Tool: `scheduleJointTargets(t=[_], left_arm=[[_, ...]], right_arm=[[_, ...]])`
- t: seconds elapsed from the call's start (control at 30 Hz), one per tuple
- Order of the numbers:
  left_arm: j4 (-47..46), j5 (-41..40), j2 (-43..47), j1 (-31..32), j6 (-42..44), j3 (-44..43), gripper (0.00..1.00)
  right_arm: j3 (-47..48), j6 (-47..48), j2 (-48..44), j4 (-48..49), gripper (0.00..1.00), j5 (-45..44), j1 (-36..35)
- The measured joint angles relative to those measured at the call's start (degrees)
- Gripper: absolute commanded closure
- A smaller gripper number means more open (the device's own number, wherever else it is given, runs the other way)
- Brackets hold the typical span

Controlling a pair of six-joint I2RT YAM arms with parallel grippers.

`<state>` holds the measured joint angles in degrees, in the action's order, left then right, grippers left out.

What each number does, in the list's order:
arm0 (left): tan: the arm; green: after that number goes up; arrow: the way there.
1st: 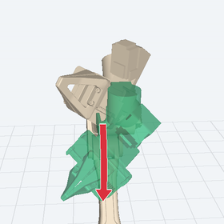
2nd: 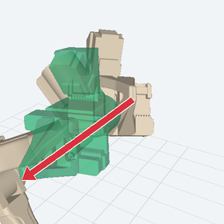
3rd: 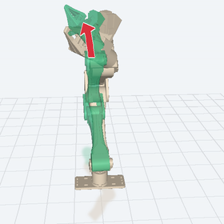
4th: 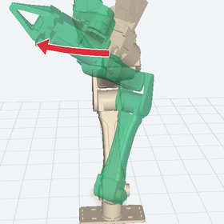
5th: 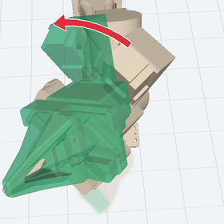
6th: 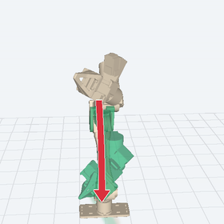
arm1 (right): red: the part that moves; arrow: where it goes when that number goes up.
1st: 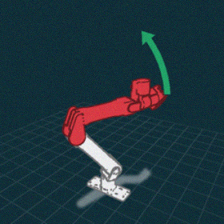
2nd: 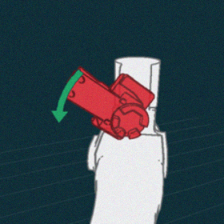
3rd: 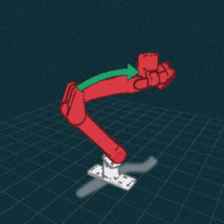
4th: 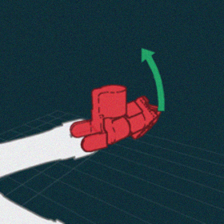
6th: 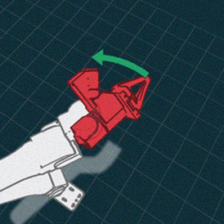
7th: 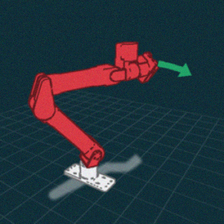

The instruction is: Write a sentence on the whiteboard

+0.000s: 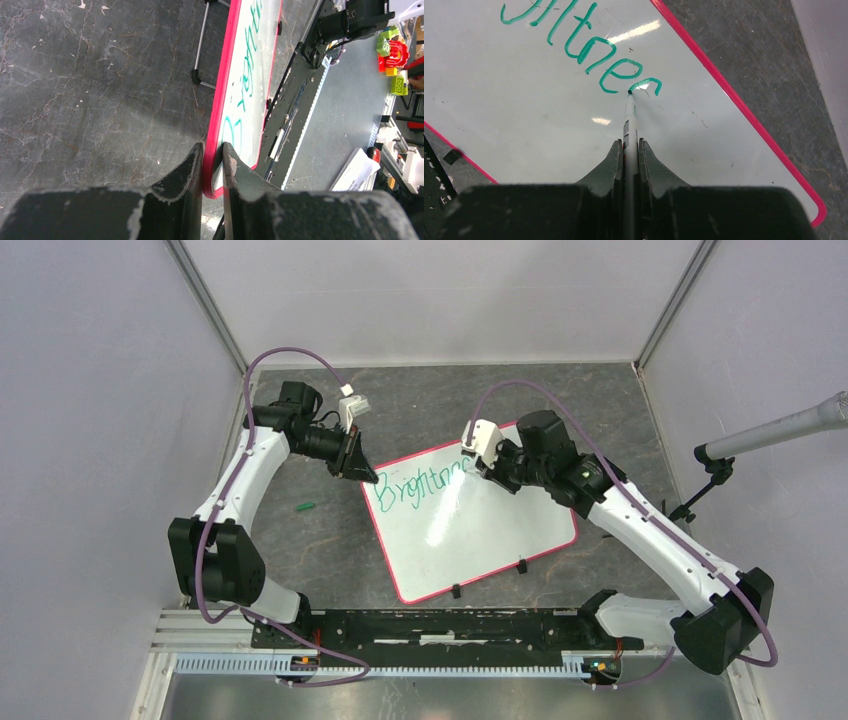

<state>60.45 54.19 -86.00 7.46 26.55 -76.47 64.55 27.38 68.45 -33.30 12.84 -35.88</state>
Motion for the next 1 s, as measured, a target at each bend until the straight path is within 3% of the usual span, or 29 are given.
scheduleJointTargets(t=[0.33,1.0], left_arm=[[0.02,0.04,0.00,0.00,0.02,0.00,0.98],[-0.09,0.33,-0.33,0.00,0.00,0.00,0.98]], right_arm=[[-1.57,0.63,-1.99,-0.70,1.00,-2.60,0.44],[0.87,-0.57,-0.09,-2.10,1.00,3.56,1.44]])
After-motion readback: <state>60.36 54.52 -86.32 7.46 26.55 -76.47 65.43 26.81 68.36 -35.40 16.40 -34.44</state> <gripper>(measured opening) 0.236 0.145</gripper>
